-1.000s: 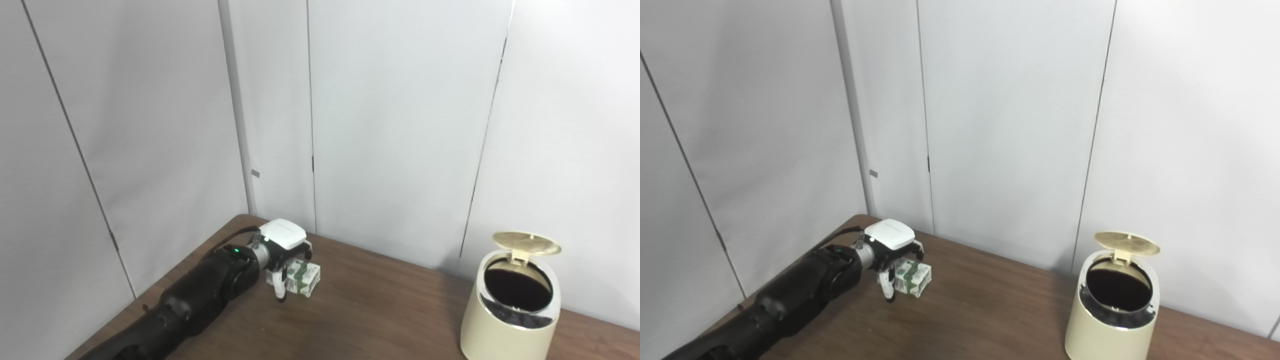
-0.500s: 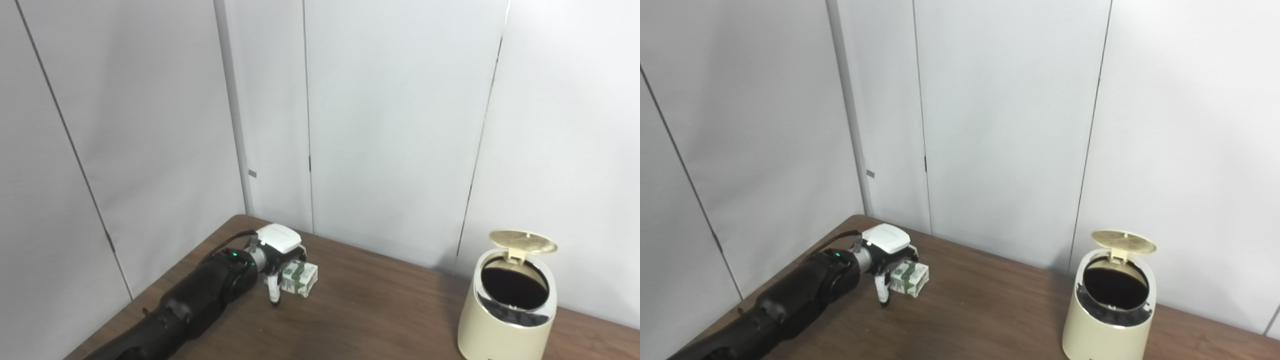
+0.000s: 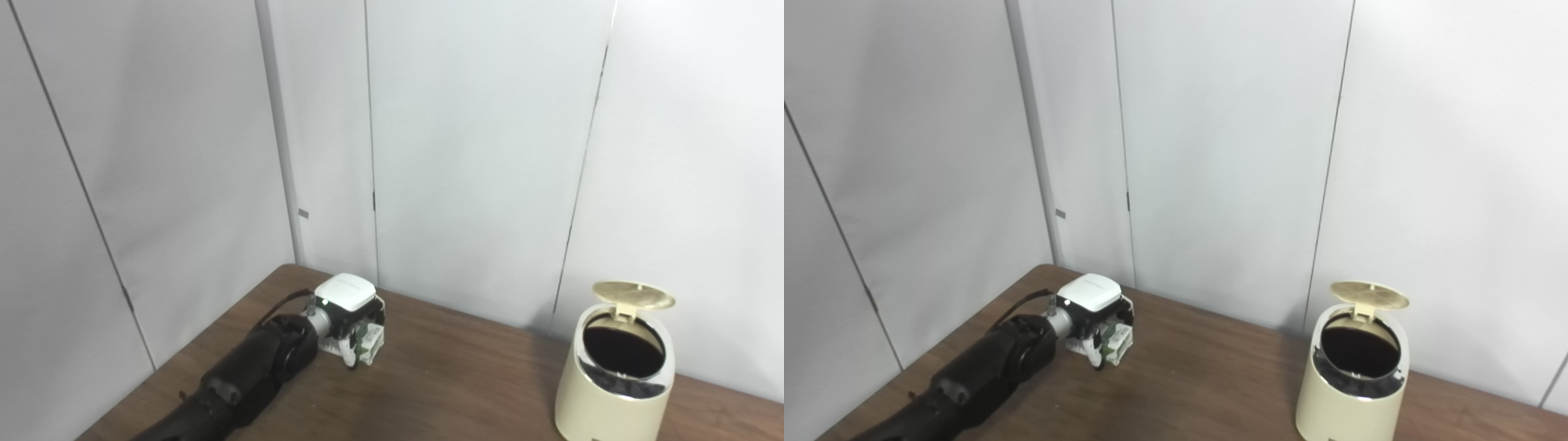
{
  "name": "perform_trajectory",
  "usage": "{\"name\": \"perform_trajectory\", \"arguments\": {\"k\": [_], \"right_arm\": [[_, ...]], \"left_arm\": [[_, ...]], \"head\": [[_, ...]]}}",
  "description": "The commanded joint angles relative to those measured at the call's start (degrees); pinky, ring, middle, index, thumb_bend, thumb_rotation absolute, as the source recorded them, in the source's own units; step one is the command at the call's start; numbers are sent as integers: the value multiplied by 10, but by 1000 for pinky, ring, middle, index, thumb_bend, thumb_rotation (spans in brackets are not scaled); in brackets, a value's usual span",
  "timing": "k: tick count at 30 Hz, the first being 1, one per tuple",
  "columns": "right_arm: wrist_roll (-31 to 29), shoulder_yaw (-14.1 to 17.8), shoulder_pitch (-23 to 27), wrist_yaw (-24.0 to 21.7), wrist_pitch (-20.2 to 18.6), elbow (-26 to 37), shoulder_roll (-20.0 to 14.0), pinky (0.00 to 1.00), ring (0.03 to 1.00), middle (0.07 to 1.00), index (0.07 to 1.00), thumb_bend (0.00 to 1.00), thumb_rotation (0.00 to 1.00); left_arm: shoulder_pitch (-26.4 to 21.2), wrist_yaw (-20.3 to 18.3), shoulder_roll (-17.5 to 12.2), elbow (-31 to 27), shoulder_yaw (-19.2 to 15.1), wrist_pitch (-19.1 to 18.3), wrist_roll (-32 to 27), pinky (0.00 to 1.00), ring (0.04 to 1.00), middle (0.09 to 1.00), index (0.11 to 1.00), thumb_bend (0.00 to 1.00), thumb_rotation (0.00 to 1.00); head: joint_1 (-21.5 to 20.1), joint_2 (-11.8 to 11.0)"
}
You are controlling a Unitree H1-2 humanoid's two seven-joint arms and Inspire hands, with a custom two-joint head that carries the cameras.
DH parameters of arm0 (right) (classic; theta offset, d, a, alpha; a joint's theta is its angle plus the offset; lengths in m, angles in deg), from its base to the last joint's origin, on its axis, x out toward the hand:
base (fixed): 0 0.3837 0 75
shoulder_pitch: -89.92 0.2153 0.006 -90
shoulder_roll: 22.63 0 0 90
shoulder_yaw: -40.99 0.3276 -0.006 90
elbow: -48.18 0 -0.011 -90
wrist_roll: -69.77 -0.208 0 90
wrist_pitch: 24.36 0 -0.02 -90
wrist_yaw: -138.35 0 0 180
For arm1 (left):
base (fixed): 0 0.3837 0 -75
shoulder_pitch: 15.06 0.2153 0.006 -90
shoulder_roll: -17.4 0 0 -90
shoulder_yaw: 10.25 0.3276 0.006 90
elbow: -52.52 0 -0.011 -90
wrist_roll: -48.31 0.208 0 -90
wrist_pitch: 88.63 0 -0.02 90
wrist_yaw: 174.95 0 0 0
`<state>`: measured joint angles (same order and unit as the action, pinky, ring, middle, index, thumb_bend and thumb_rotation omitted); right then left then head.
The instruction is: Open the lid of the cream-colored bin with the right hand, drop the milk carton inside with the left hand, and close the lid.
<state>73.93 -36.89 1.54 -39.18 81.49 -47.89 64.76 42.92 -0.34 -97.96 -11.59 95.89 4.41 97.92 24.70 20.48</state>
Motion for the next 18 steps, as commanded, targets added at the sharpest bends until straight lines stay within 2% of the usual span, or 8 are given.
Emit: {"name": "perform_trajectory", "arguments": {"k": [1,3,7,8,12,15,18], "right_arm": [[-4,-5,-15,0,18,-24,6,416,587,633,494,491,178],[0,-7,-14,1,15,-23,6,419,588,635,494,491,178],[8,-8,-16,3,1,-15,7,418,587,636,495,489,177],[5,-7,-16,1,-1,-14,7,420,588,637,495,489,177],[4,-7,-15,0,2,-18,8,425,590,637,495,490,177],[3,-8,-17,-2,-9,-10,9,424,588,633,494,491,178],[7,-11,-17,-1,-13,-7,10,429,597,642,495,490,177]], "left_arm": [[-19,54,-8,3,-14,5,1,660,611,598,525,600,37],[-19,73,-6,10,-13,10,3,599,576,564,497,530,49],[-18,94,-6,20,-5,12,11,569,562,555,491,515,50],[-18,97,-7,21,-4,10,13,554,552,527,488,517,25],[-19,88,-9,22,0,0,18,441,476,457,509,519,1],[-18,76,-10,18,1,-8,20,428,472,442,513,519,0],[-18,77,-11,17,0,-9,20,474,517,481,490,522,0]], "head": [[-1,0],[-3,-1],[-3,-2],[-3,-2],[-5,-1],[-7,0],[-17,-3]]}}
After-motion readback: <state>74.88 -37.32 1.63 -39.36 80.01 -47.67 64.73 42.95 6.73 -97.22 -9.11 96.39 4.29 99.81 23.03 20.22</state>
